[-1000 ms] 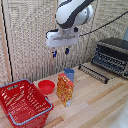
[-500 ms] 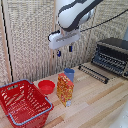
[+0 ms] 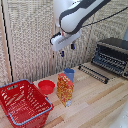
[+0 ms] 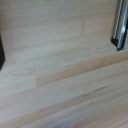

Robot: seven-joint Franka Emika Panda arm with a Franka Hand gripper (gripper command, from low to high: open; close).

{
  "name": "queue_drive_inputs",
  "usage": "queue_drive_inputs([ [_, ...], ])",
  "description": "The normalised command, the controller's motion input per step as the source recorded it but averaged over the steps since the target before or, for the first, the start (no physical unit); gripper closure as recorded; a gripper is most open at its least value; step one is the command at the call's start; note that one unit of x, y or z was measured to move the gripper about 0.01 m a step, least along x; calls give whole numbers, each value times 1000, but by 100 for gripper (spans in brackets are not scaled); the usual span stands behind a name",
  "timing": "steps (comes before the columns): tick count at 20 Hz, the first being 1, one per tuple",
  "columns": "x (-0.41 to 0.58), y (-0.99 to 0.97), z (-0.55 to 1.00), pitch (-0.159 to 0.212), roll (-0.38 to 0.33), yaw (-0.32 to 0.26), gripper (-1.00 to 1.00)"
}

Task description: Extend the gripper towards the oven tray handle. Grasp the handle and carefully pull the tray out of the oven. Move the gripper above the red bowl. Grab the red bowl gently. Lift the bowl and place it onto the oven tray.

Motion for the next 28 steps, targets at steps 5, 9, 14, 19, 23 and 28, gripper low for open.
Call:
queue_drive_inputs([
  [5,0,-46,-7,15,-375,88,-100],
  [9,0,-66,-52,20,-375,76,-100],
  [14,18,-170,-81,8,-371,77,-100],
  [19,51,-517,-179,-7,-272,63,-100],
  [23,133,-600,-244,-30,-179,56,-100],
  [28,157,-584,-164,-42,-163,47,-100],
])
